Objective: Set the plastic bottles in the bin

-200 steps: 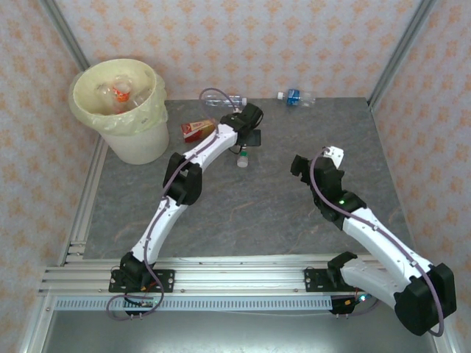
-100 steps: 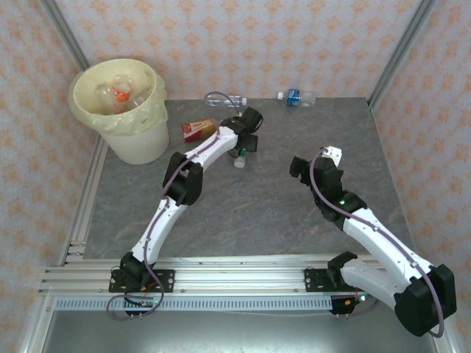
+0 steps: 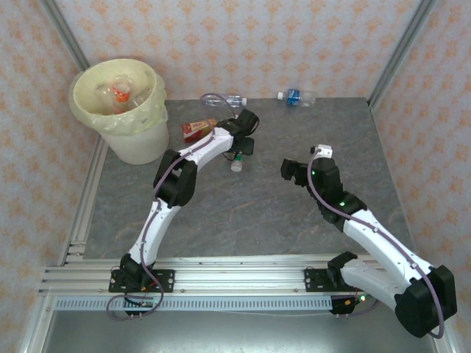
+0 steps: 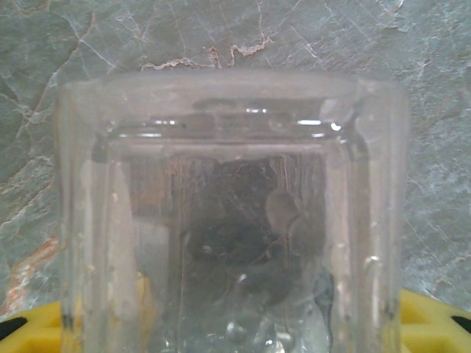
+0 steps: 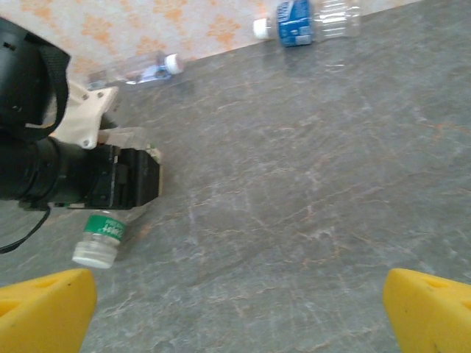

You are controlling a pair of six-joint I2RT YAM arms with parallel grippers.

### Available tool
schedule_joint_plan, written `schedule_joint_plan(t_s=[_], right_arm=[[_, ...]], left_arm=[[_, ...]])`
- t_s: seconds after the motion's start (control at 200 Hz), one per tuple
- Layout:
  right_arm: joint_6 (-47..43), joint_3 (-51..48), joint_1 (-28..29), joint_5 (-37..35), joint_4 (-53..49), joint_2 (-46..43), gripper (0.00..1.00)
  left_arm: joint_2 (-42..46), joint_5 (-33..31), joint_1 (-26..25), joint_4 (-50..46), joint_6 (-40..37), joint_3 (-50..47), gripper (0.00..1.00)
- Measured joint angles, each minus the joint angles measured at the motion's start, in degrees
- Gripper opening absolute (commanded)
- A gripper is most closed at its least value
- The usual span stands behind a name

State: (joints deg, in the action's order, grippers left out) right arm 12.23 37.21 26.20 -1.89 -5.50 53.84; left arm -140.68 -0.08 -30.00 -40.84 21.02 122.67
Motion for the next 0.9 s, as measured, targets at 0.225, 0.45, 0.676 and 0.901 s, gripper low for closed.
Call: schedule_joint_plan(t_s=[0.225, 0.45, 0.676, 0.901], right_arm=[[-0.55, -1.86, 0.00, 5.42, 4.37, -0.02, 0.99], [-0.55, -2.71, 0.00, 10.97, 9.22, -0.02, 0.99], [-0.50, -3.78, 0.00, 15.96, 14.25, 0.00, 0.99], [-0.46, -3.93, 0.00, 17.99, 17.70, 1.20, 0.99]], left_arm=[[7.45, 2.19, 0.00, 4.33, 1.42, -7.82, 0.46], [15.63, 3.80, 0.00, 8.63, 2.75, -14.88, 0.46], [22.25, 4.20, 0.00, 10.62, 3.10, -18.62, 0.46], [30.75, 4.11, 0.00, 11.76, 3.10, -22.86, 0.47]])
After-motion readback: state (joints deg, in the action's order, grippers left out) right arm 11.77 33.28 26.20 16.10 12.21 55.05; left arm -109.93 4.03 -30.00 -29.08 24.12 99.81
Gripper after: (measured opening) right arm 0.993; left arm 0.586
